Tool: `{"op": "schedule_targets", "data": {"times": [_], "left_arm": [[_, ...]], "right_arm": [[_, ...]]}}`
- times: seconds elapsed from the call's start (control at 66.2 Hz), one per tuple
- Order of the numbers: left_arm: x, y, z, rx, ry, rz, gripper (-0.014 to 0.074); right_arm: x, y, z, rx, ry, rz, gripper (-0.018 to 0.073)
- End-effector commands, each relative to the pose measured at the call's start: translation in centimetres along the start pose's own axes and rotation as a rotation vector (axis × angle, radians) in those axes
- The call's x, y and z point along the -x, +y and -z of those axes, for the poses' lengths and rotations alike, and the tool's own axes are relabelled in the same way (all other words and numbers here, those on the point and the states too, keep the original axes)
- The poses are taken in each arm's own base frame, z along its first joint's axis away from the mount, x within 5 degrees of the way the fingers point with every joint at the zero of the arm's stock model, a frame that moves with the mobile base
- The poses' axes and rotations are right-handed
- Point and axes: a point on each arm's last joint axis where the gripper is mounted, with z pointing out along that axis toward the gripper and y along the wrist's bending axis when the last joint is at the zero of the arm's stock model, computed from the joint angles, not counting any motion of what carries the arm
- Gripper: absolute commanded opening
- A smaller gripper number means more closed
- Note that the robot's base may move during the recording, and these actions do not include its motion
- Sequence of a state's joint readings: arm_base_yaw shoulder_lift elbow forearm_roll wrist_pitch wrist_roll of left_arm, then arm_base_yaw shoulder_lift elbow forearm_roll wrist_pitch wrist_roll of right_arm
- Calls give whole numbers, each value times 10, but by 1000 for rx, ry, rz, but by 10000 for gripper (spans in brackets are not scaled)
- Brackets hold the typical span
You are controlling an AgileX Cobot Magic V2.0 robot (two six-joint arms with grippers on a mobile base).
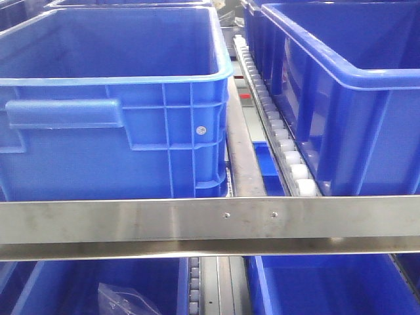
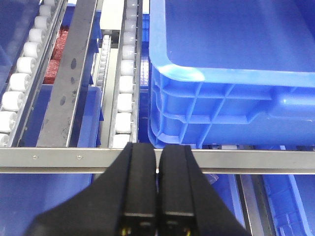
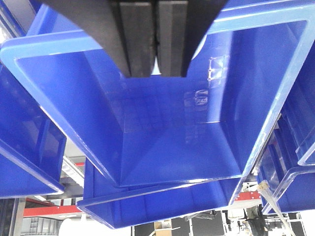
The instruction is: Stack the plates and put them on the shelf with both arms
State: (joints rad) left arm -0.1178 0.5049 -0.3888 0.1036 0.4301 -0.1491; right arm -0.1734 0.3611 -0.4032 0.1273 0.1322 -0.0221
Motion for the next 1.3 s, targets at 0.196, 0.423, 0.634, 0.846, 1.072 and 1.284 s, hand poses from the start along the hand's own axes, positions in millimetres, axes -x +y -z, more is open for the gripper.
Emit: {"op": "schedule_targets", "data": {"times": [0.196, 0.423, 0.634, 0.846, 1.072, 1.284], "left_arm": [[16, -2, 4, -22, -102, 12, 87], [16, -2, 4, -22, -102, 12, 87], [16, -2, 4, -22, -102, 12, 87], [16, -2, 4, -22, -103, 12, 87], [16, -2, 4, -22, -103, 12, 87], [16, -2, 4, -22, -103, 12, 87]], "right_arm": [[2, 0, 21, 12, -157, 4, 57], [-59, -6, 35, 19, -130, -69, 57], [-105, -10, 32, 21, -51, -113, 57], [-115, -9, 31, 53, -7, -112, 57], [-115, -8, 31, 56, -4, -112, 57], [-115, -8, 31, 56, -4, -112, 57]]}}
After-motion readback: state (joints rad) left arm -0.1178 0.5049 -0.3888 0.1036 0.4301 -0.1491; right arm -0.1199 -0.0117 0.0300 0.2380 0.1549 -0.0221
